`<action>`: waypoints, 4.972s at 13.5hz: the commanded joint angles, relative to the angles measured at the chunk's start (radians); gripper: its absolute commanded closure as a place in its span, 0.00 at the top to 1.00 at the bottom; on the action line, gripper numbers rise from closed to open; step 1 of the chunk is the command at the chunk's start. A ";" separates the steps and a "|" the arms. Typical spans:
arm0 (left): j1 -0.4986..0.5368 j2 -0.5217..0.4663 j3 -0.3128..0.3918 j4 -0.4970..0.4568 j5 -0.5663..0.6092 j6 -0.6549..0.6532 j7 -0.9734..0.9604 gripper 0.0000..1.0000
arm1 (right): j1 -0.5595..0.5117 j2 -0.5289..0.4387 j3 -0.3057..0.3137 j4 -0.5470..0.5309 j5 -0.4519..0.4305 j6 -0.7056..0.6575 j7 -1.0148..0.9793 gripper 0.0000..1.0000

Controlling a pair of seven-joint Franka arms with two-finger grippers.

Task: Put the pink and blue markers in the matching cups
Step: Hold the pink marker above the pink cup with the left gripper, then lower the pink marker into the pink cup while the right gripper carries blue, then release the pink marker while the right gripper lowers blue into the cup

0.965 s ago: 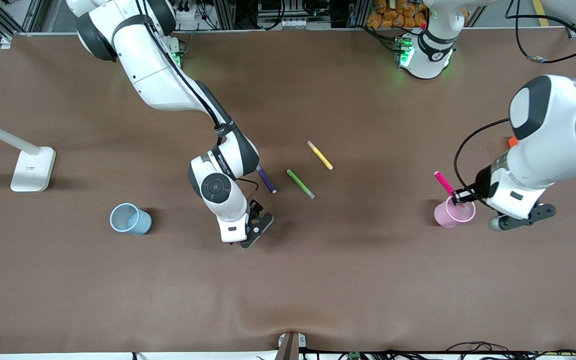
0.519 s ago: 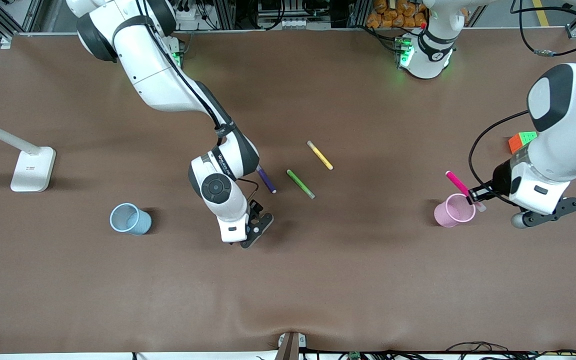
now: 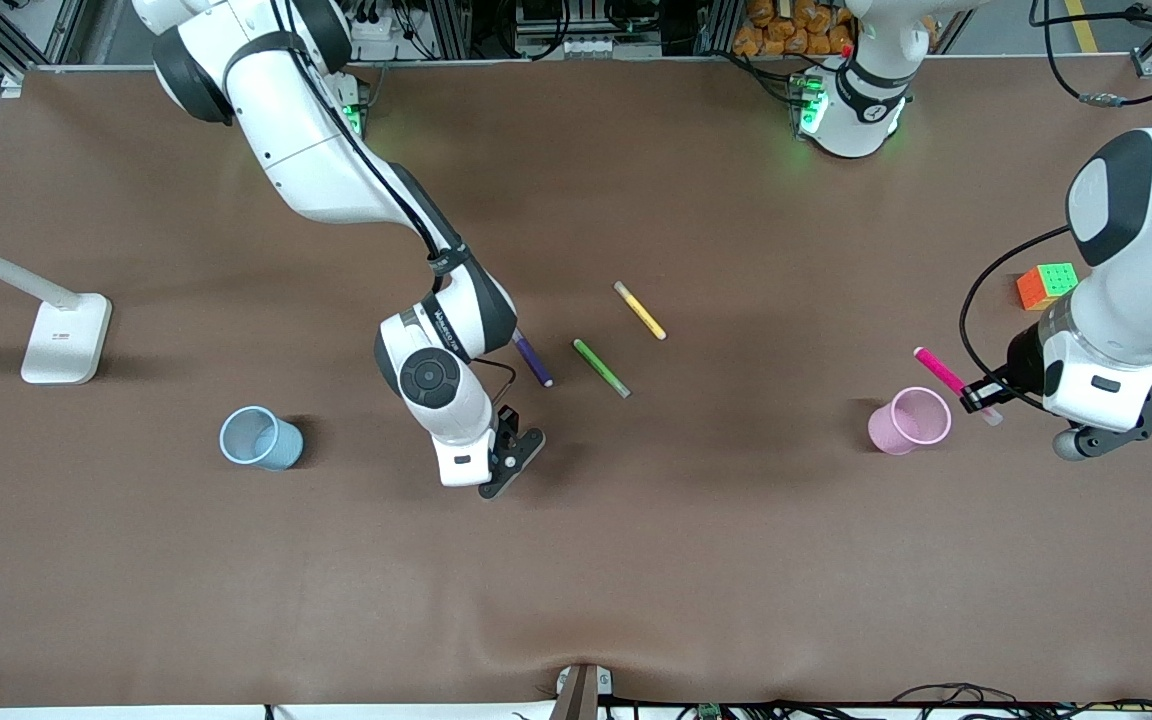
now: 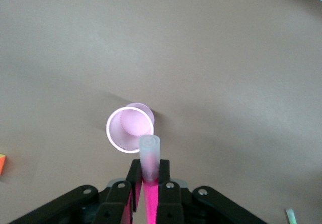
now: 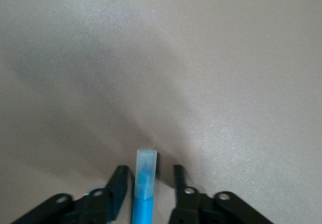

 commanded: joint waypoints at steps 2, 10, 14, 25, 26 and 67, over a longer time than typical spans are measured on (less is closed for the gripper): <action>-0.008 -0.003 -0.012 -0.016 0.071 -0.017 -0.105 0.00 | -0.010 0.002 0.007 -0.002 -0.012 0.009 0.002 0.00; -0.030 0.055 -0.014 -0.041 0.264 -0.017 -0.291 0.00 | -0.035 -0.069 0.004 -0.002 -0.014 0.049 -0.007 0.00; -0.074 0.113 -0.014 -0.035 0.392 -0.017 -0.473 0.00 | -0.039 -0.148 -0.008 -0.004 -0.017 0.078 -0.007 0.00; -0.126 0.222 -0.014 -0.075 0.705 -0.017 -0.834 0.00 | -0.094 -0.285 -0.007 -0.030 -0.006 0.117 0.005 0.00; -0.128 0.225 -0.014 -0.079 0.722 -0.017 -0.866 0.00 | -0.096 -0.302 -0.007 -0.045 -0.004 0.118 0.005 0.00; -0.139 0.109 -0.106 0.118 0.547 -0.174 -0.404 1.00 | -0.453 -0.587 0.004 -0.447 0.715 0.063 -1.020 0.00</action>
